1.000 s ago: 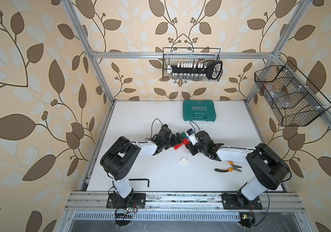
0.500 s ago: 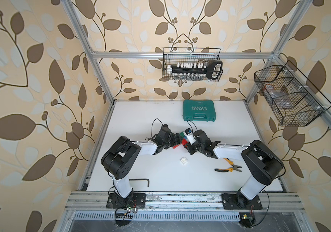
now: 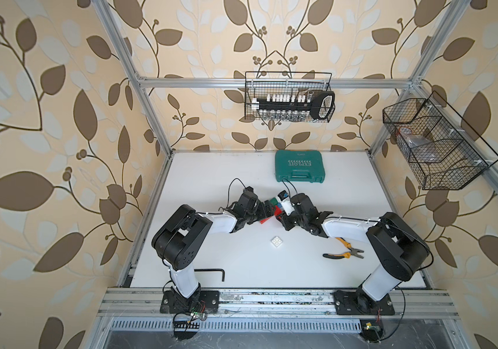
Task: Assemble a small pinwheel with lego
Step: Assemble the lego brick with the lego brick.
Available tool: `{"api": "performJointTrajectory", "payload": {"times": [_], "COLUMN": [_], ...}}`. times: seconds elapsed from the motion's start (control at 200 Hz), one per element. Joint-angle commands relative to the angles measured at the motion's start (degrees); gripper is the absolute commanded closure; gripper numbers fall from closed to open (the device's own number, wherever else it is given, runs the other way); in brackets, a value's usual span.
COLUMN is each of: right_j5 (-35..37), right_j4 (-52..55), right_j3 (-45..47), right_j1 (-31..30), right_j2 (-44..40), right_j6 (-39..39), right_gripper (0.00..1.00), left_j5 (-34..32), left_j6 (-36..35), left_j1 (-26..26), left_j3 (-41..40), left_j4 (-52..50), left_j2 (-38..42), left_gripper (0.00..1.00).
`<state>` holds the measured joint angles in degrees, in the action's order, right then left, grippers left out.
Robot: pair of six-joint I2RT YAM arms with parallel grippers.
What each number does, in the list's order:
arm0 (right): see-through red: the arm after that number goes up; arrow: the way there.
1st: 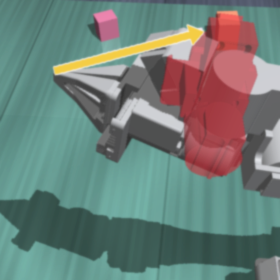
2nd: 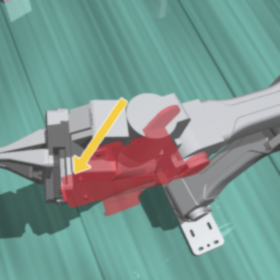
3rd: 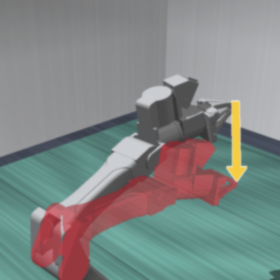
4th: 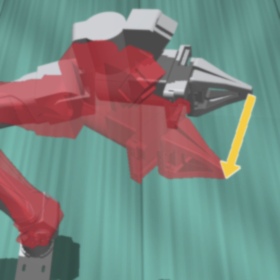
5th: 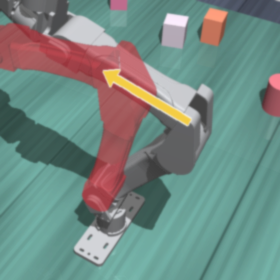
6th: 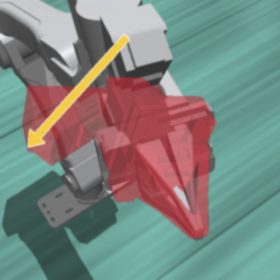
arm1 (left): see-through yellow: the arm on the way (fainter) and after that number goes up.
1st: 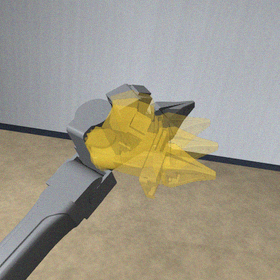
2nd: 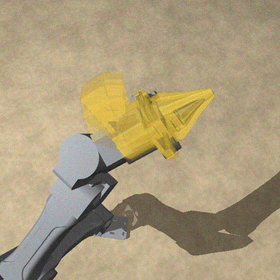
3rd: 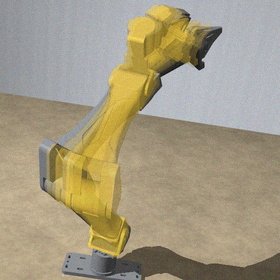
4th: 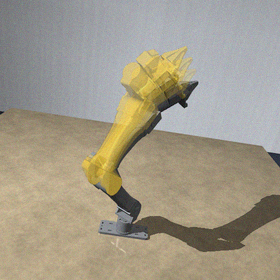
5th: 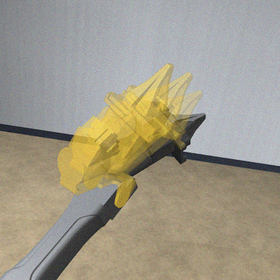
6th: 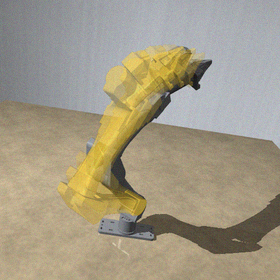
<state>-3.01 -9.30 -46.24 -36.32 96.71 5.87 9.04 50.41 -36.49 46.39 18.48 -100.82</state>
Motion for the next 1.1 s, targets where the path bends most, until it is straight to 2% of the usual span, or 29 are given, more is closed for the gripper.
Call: {"api": "performJointTrajectory", "payload": {"times": [0.0,0.19,0.28,0.375,0.58,0.905,1.0,1.095], "right_j5": [-1.37,-1.6,-1.21,-0.82,0.08,1.82,1.28,0.84], "right_j4": [-0.94,-2.1,-2.86,-3.95,0.2,4.04,3.93,4.15], "right_j3": [-1.63,-1.51,-1.29,-1.06,-3.25,-4.39,-4.41,-4.82], "right_j1": [-0.23,-0.25,-0.25,-0.25,-0.73,-1.34,-1.37,-1.35], "right_j2": [2.22,3.16,3.87,4.36,7.5,6.54,6.82,7.49], "right_j6": [-0.15,0.46,0.83,1.08,0.26,-1.3,-1.14,-0.95], "right_gripper": [0.86,0.86,0.86,0.86,0.86,0.86,0.86,0.86], "left_j5": [-1.14,-1.47,-1.58,-1.57,-3.63,-8.11,-8.05,-6.74], "left_j6": [-1.0,-2.51,-2.86,-3.03,-3.78,-5.09,-5.0,-4.67], "left_j1": [-0.51,-0.51,-0.17,0.19,0.63,1.25,1.25,1.24], "left_j3": [-1.3,-1.38,-1.77,-2.01,-0.18,4.27,5.27,4.69], "left_j4": [-8.37,-9.54,-9.69,-9.58,-12.72,-19.97,-22.02,-21.37], "left_j2": [-0.5,-1.13,-1.63,-2.0,-3.24,-6.53,-8.22,-10.14], "left_gripper": [0.05,0.09,0.14,0.13,0.18,0.25,0.3,0.3]}}
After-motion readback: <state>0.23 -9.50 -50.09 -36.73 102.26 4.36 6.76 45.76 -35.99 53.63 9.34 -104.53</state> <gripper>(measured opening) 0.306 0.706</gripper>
